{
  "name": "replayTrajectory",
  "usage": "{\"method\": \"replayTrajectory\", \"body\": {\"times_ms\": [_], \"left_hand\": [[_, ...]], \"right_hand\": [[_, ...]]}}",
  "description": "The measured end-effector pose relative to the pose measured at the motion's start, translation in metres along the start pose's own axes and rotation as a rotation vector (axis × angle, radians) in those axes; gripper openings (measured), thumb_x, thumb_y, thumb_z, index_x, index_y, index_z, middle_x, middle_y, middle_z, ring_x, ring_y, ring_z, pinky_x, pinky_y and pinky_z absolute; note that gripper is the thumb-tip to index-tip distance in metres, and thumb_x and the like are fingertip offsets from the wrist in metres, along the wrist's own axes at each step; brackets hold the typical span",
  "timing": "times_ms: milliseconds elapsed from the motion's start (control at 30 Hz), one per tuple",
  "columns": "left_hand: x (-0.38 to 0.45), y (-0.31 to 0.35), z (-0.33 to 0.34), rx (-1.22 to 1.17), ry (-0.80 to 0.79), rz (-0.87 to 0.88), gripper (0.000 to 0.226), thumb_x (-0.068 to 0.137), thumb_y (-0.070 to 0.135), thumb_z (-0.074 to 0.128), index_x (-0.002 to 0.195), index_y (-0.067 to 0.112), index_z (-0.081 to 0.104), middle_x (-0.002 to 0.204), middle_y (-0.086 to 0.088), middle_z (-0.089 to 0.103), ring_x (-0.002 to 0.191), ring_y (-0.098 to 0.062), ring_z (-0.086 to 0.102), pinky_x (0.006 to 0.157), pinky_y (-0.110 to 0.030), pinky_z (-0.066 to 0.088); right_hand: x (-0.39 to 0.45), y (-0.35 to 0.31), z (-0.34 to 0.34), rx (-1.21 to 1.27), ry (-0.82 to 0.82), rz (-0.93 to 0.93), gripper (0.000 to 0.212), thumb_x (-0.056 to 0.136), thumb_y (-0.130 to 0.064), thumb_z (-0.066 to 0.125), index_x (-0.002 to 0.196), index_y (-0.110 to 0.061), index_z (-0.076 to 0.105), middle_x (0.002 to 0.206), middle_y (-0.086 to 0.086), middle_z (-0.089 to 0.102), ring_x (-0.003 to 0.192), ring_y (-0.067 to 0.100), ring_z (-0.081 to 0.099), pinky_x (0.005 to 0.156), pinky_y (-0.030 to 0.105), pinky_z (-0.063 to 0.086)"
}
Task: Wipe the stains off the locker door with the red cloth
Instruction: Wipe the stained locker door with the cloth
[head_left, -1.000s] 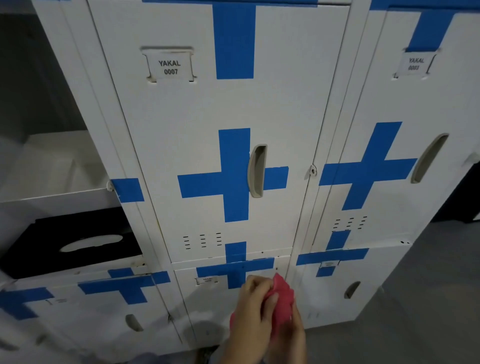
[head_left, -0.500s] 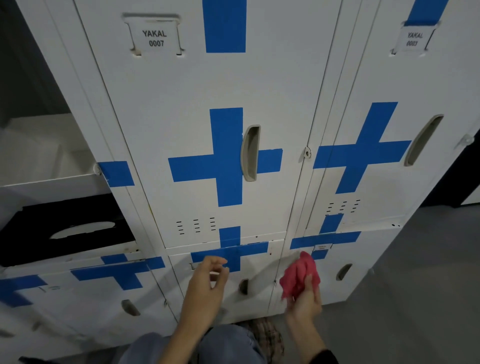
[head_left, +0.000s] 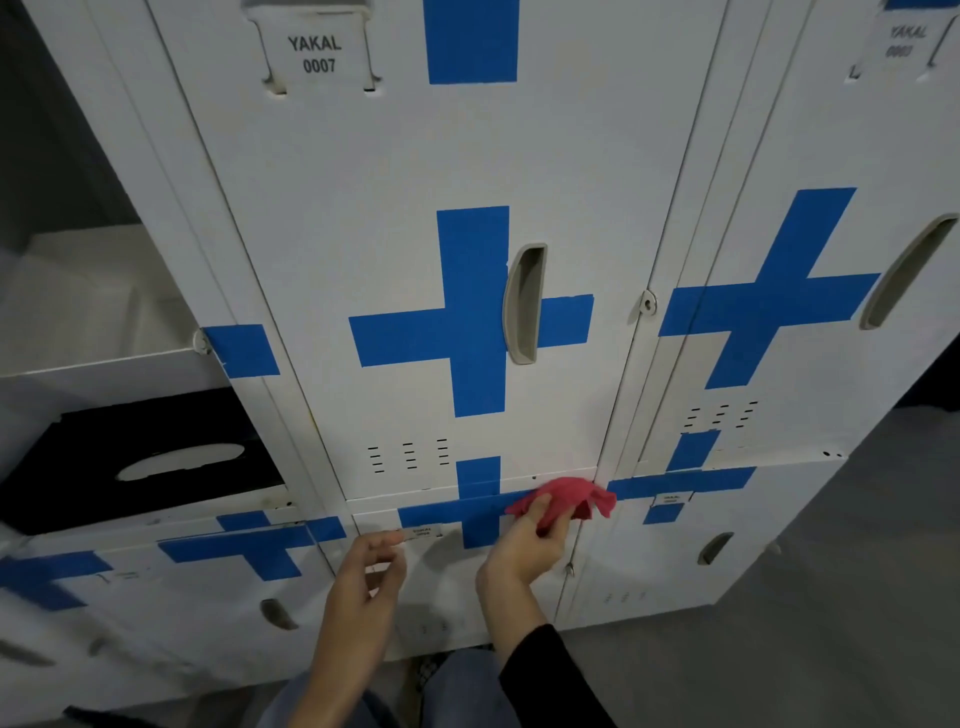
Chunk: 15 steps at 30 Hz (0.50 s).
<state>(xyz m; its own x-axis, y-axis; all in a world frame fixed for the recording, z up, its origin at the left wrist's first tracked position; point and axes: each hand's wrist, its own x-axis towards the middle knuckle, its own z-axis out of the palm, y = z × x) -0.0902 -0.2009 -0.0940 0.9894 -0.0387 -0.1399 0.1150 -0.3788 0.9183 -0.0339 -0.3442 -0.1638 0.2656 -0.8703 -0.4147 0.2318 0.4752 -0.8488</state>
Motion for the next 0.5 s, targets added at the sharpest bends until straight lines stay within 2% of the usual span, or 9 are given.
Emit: {"method": "replayTrajectory", "body": {"times_ms": [67,167,300,333,433,500], "left_hand": [[0.002,0.001,-0.003,-0.005,0.005,0.01,0.019,0.091,0.014,0.053,0.097,0.032,0.055,0.105,0.004,0.059,0.1,-0.018,0.058,0.085,-0.029,0.044],[0.002,0.001,-0.005,-0.017,-0.003,-0.007,0.017,0.092,0.017,0.053,0.094,0.033,0.056,0.105,0.006,0.059,0.096,-0.016,0.06,0.086,-0.032,0.046],[0.003,0.0,-0.007,-0.032,-0.009,-0.011,0.018,0.091,0.017,0.053,0.09,0.034,0.058,0.104,0.009,0.06,0.091,-0.011,0.061,0.085,-0.033,0.048],[0.003,0.0,-0.008,-0.026,-0.011,-0.007,0.017,0.092,0.017,0.053,0.09,0.033,0.058,0.105,0.009,0.06,0.091,-0.01,0.061,0.084,-0.033,0.048],[0.005,-0.003,-0.013,-0.001,0.008,0.006,0.015,0.092,0.017,0.052,0.09,0.03,0.059,0.107,0.002,0.062,0.089,-0.011,0.063,0.083,-0.033,0.048],[0.005,-0.004,-0.017,0.006,0.03,0.012,0.017,0.092,0.016,0.052,0.088,0.03,0.059,0.108,0.0,0.062,0.089,-0.013,0.063,0.085,-0.036,0.049]], "right_hand": [[-0.012,0.004,0.003,-0.007,-0.039,-0.06,0.047,0.098,-0.027,0.054,0.143,-0.017,0.046,0.127,0.001,0.06,0.116,0.019,0.055,0.105,0.036,0.041],[-0.027,0.01,0.002,-0.008,-0.105,-0.136,0.043,0.097,-0.024,0.054,0.14,-0.017,0.049,0.123,0.004,0.062,0.114,0.019,0.056,0.1,0.032,0.044],[-0.05,0.027,-0.001,-0.132,-0.242,-0.275,0.053,0.093,-0.033,0.055,0.143,-0.024,0.042,0.133,0.005,0.058,0.121,0.019,0.054,0.106,0.04,0.045],[-0.054,0.031,-0.003,-0.168,-0.276,-0.302,0.057,0.091,-0.036,0.054,0.145,-0.024,0.039,0.138,0.006,0.054,0.126,0.02,0.052,0.107,0.037,0.043],[-0.062,0.04,-0.006,-0.232,-0.37,-0.406,0.057,0.091,-0.025,0.054,0.144,-0.017,0.038,0.156,0.001,0.029,0.141,0.012,0.028,0.108,0.008,0.026],[-0.062,0.049,-0.01,-0.268,-0.445,-0.509,0.057,0.091,-0.018,0.056,0.143,-0.03,0.037,0.158,-0.008,0.019,0.143,0.003,0.016,0.11,0.007,0.021]]}}
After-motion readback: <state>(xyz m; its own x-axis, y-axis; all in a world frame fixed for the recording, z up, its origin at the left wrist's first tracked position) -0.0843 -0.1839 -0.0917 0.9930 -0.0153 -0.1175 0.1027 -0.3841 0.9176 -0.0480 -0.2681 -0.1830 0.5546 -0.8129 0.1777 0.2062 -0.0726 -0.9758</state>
